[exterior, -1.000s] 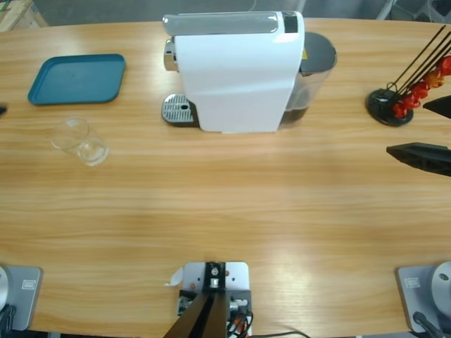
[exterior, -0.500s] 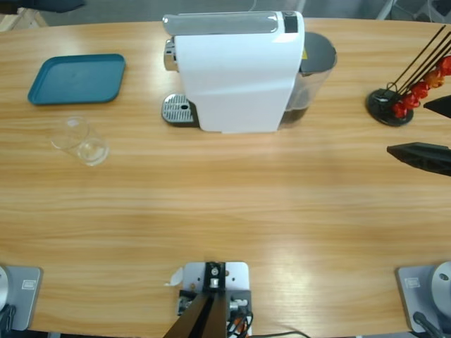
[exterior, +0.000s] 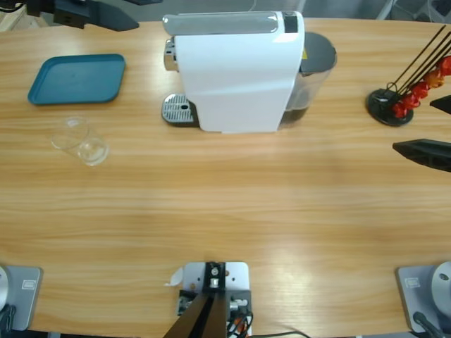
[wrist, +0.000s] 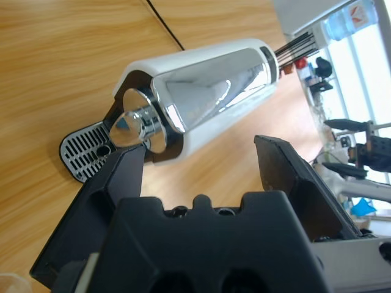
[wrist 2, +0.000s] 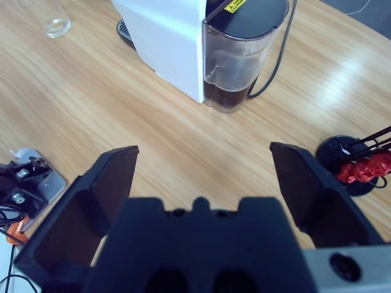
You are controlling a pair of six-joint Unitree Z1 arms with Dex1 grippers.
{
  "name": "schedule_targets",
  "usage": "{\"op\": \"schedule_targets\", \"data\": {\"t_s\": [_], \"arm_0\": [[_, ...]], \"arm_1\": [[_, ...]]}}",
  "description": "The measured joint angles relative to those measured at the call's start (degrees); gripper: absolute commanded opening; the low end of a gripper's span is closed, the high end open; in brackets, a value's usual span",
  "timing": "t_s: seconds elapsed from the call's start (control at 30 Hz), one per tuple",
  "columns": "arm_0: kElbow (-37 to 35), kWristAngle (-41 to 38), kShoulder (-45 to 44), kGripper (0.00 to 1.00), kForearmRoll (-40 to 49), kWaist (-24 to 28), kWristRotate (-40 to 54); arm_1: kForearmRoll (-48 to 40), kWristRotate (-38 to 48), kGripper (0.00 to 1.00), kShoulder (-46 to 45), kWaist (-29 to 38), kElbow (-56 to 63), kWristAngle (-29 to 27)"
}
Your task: Pour coffee
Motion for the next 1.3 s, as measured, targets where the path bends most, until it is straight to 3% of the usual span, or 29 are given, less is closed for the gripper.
{"op": "schedule_targets", "data": {"t_s": [0.33, 0.43, 0.5, 0.57, 0.83, 0.87, 0.9, 0.93, 1.3], "arm_0": [[-2.9, 0.0, 4.4, 0.720, 0.0, 0.0, 0.0], [-2.9, 0.0, 5.5, 0.546, 0.0, 0.0, 0.0], [-2.9, 0.0, 6.2, 0.530, 0.0, 0.0, 0.0], [-3.1, 0.0, 6.6, 0.358, 0.0, 0.0, 0.0], [-3.9, 0.0, 6.7, 0.347, 0.0, 0.0, 0.0], [-3.8, 0.0, 6.7, 0.300, 0.0, 0.0, 0.0], [-3.8, 0.0, 6.7, 0.047, 0.0, 0.0, 0.0], [-3.8, 0.0, 6.7, 0.002, 0.0, 0.0, 0.0], [-3.8, 0.3, 6.7, 0.000, 0.1, 0.0, 1.7]], "arm_1": [[0.0, 0.1, 0.973, -0.5, 0.0, 0.2, 0.0], [-0.1, 0.1, 0.973, -0.5, 0.0, 0.2, 0.0], [-0.1, 0.2, 0.973, -0.5, 0.0, 0.2, 0.0], [-0.1, 0.2, 0.973, -0.5, 0.0, 0.2, 0.0], [-0.1, 0.2, 0.968, -0.5, 0.0, 0.2, 0.0], [-0.1, 0.2, 0.968, -0.5, 0.0, 0.2, 0.0], [-0.1, 0.2, 0.968, -0.5, 0.0, 0.2, 0.0], [-0.1, 0.2, 0.968, -0.5, 0.0, 0.2, 0.0], [-0.1, 0.2, 0.968, -0.5, 0.0, 0.2, 0.0]]}}
